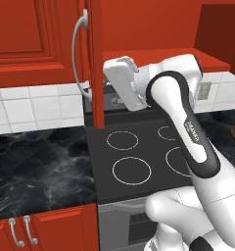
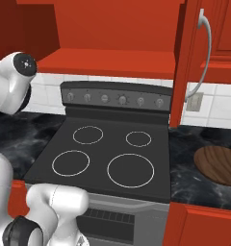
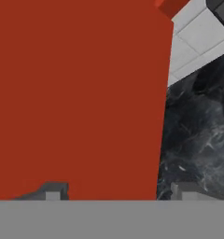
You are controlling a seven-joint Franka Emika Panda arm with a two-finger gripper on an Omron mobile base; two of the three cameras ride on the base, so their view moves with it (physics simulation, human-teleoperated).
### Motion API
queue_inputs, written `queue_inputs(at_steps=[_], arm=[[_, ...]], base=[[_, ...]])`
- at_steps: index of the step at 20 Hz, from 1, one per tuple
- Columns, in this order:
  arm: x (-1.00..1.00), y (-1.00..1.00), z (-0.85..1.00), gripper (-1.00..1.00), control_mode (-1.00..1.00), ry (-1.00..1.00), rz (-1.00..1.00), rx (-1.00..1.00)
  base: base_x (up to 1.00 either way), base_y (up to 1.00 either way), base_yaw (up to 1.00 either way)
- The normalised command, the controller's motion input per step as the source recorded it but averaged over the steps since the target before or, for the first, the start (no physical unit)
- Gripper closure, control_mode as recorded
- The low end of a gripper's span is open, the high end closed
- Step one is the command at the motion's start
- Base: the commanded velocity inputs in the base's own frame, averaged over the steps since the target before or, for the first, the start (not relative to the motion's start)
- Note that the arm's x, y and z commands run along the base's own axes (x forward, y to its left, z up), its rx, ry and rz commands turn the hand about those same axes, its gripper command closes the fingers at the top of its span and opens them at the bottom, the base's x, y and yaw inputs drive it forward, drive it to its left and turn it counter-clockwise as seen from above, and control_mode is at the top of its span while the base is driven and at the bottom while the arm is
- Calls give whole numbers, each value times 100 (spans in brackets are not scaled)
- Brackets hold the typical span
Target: Open the cabinet. Pick the bowls from the counter and place them in the cabinet. Then close the cabinet.
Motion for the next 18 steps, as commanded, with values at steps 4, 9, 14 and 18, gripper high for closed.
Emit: queue_inputs(at_steps=[4, 9, 14, 18], arm=[[10, -1, -18, -100, -100, -4, 6, 2], [-1, -32, 4, -100, -100, -17, 10, 1], [-5, -51, 2, -100, -100, -21, 3, -11], [-1, -65, -5, -100, -100, -10, -3, -23]], base=[[0, 0, 0], [0, 0, 0], [0, 0, 0], [0, 0, 0]])
